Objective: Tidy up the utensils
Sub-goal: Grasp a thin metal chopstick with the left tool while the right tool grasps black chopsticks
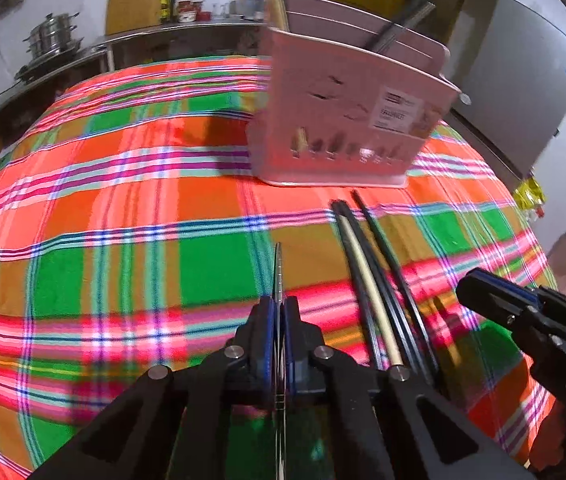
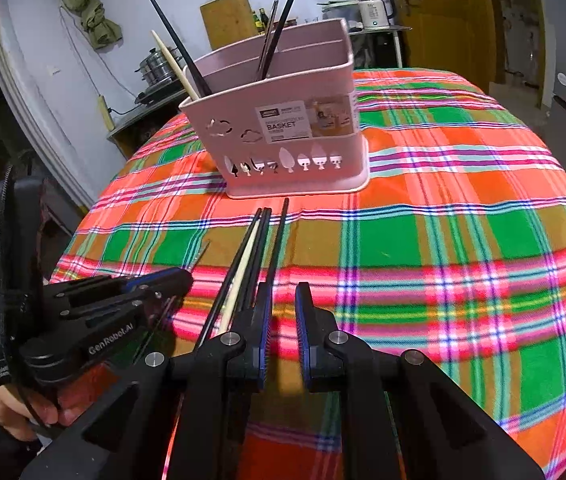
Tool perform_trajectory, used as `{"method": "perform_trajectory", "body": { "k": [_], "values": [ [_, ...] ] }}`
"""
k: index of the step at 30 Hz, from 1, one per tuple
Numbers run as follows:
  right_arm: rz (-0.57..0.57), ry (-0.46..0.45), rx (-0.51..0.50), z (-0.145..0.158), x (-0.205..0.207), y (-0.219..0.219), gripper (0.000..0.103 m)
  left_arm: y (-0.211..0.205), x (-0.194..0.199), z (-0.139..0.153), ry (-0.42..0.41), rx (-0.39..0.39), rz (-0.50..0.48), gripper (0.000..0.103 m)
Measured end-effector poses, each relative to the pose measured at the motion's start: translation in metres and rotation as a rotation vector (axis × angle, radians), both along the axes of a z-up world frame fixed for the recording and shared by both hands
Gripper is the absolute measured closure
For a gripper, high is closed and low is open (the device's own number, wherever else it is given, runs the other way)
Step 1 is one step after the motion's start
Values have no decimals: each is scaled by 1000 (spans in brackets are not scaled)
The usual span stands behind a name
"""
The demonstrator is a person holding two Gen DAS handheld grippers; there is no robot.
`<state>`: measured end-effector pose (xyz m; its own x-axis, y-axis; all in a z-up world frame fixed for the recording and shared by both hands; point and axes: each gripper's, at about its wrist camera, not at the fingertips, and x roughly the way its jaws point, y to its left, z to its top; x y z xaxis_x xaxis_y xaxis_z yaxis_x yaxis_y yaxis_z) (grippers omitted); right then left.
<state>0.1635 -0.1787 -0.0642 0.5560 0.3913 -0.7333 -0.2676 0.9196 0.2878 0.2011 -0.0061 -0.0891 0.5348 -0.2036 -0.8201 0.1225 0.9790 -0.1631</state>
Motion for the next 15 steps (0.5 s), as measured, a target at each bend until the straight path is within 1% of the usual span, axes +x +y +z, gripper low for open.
{"method": "perform_trajectory", "body": {
  "k": [4, 8, 15],
  "values": [
    [13, 18, -9, -8, 15, 11, 91, 14, 7, 1, 2, -4, 41, 98],
    [19, 32, -24, -14, 29, 20, 91, 26, 12, 0, 11, -24, 67, 98],
    [26, 57, -62, -22, 48, 31, 91, 35, 24, -2, 23, -40, 71, 98]
  ]
}}
